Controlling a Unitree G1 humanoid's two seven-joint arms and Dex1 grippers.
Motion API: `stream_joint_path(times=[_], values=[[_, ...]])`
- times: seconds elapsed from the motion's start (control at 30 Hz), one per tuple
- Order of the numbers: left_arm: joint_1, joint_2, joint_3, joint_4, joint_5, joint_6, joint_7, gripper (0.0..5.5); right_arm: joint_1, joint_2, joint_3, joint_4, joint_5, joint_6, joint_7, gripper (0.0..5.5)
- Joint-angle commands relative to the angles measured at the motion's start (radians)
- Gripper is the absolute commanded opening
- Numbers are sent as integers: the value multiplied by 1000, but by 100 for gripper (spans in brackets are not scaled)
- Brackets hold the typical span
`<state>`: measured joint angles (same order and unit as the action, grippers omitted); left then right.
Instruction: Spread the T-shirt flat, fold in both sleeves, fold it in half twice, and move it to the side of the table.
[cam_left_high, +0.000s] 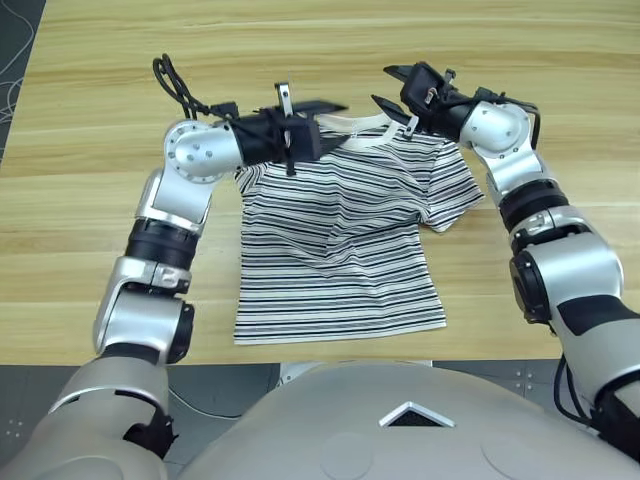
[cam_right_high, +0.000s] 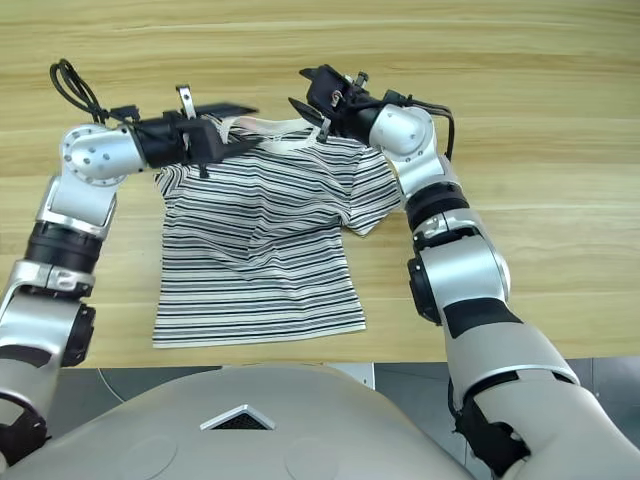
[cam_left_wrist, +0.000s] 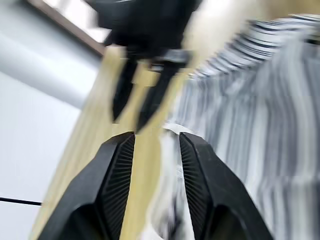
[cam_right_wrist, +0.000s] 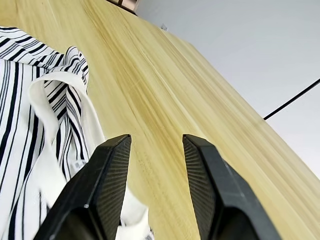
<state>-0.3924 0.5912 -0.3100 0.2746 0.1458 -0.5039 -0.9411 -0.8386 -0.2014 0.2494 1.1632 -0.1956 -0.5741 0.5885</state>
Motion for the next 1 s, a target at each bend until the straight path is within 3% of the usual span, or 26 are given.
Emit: stream_joint_path(times=[0.03, 0.37, 0.73, 0.83, 1.0], values=[[80, 101, -32, -63, 1, 41, -102, 166, -67, 28, 33, 80, -66, 29, -35, 191], [93, 114, -158, 157, 279, -28, 29, 166, -33, -6, 128, 160, -223, 117, -71, 191], [331, 256, -162, -239, 253, 18, 4, 166, -74, -60, 136, 218, -291, 352, -208, 191], [345, 250, -159, -245, 243, 39, 15, 166, -83, -30, 107, 206, -260, 285, -195, 191], [223, 145, -107, -162, 241, 81, 138, 166, -87, 5, 51, 162, -195, 67, -97, 191]])
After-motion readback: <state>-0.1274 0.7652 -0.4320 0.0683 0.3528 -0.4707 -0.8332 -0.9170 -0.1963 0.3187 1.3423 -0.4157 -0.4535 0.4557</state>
